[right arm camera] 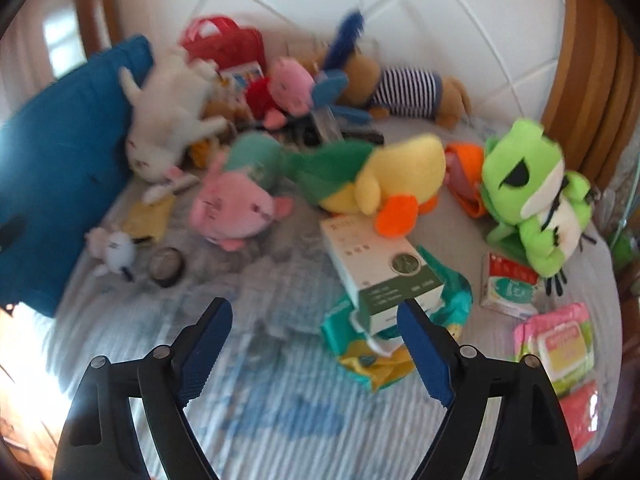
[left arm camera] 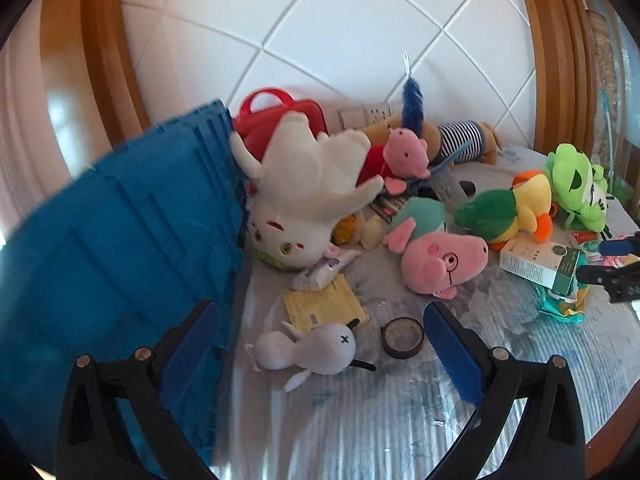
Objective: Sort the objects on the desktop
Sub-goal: 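Reach the left tool to the pink Peppa Pig plush while the right tool reaches the green-white box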
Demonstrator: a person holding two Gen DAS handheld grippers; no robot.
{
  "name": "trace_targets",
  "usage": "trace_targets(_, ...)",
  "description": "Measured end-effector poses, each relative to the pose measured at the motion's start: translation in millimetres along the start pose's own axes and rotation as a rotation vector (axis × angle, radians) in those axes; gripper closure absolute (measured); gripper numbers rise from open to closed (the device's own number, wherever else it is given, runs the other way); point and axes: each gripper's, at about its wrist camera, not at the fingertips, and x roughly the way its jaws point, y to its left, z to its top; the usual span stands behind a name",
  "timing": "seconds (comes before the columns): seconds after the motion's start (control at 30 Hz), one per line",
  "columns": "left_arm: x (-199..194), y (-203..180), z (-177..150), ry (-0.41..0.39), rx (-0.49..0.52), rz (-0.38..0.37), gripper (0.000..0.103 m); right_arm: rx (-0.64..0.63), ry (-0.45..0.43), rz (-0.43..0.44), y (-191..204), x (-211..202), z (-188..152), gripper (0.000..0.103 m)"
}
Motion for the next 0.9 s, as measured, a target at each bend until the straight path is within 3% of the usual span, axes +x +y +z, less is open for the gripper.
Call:
trace_targets(0.13,21.8,-9.8,-3.9,0.045,0.014,0.015,0.000,0.009,0.090,0.006,-26.7,40.7,11.5,0.018)
trace_targets(0.27,37.0,-14.5,-6.9,0.085,-0.012,0.033,0.000,-0.062,0.167,-0.002,-41.3,77.1,21.1,0.018)
trace_targets(0.57,59.0,-19.4,-19.1,0.154,-0.024,0.119,0.000,-0.127,0.245,0.040,-60.4,124.4,32.8,0.013)
trace_targets(0.67,70.4,-13.7,-22.2,0.185,-0.057,0.140,0.000,-0.131,0.253,0.052,-62.5,128.4,25.7,0.020)
trace_targets(0.8,87.1,-11.8,-13.1,0.204,-0.105,0.117,0.000,-0.118,0.223,0.054,-64.7,124.3,20.5,0.020)
trace_targets(0.9,101.3,-21.8,4.9,0.203,-0.127,0.045,0.000,-0.113,0.215,0.061,-66.6,122.9,17.8,0.020)
